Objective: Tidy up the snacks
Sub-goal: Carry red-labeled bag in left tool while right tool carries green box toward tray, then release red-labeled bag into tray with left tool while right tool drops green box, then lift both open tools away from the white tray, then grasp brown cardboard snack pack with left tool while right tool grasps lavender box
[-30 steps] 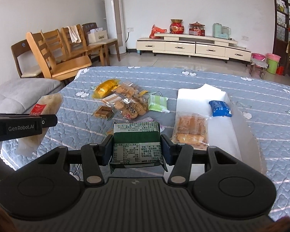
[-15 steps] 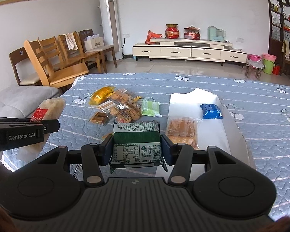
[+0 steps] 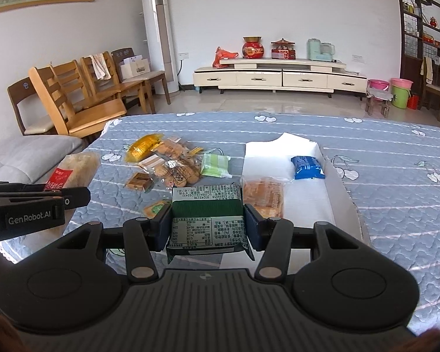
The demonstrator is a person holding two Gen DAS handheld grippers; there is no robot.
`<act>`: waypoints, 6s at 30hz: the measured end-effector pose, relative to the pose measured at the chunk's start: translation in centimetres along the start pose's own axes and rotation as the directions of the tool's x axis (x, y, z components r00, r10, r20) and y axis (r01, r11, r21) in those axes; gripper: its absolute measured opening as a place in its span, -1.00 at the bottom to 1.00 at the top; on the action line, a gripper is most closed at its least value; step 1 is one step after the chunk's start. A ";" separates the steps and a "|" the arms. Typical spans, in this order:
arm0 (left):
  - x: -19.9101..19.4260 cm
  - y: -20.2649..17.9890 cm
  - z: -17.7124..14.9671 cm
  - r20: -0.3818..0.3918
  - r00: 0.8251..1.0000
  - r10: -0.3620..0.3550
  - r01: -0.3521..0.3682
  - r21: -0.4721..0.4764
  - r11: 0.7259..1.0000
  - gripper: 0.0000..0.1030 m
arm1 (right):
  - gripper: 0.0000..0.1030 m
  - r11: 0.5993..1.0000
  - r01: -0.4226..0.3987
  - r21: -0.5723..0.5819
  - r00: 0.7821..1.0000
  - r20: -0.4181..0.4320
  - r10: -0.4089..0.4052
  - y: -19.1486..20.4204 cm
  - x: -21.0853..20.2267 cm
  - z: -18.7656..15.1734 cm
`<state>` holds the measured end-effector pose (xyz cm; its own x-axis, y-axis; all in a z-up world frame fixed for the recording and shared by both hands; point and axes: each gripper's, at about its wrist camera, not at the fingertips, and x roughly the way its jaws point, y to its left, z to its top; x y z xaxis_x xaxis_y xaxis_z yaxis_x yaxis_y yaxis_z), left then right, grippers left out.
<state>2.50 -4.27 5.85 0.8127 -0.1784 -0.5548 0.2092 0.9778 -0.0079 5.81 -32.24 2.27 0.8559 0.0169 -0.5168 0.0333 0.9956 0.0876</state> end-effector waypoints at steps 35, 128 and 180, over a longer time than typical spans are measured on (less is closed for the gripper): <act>0.9 -3.0 -0.6 -0.024 0.999 -0.049 0.050 0.056 0.997 -0.35 | 0.24 0.998 0.053 0.040 0.999 0.004 -0.053 -1.3 -0.4 -0.1; 8.8 -12.5 1.4 -0.065 0.978 -0.201 0.207 0.113 0.972 0.91 | 1.00 0.957 0.260 0.129 0.966 -0.036 -0.258 -7.8 8.0 4.2; 22.7 6.4 1.3 -0.190 0.975 0.115 -0.108 0.046 0.993 0.82 | 1.00 0.999 -0.010 -0.036 0.989 -0.147 0.005 3.4 13.3 1.3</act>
<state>22.95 -2.22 -5.71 0.7128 -0.0410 -0.7001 0.1449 0.9854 0.0899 18.04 -28.72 -3.19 0.7709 0.0352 -0.6360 0.0057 0.9980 0.0622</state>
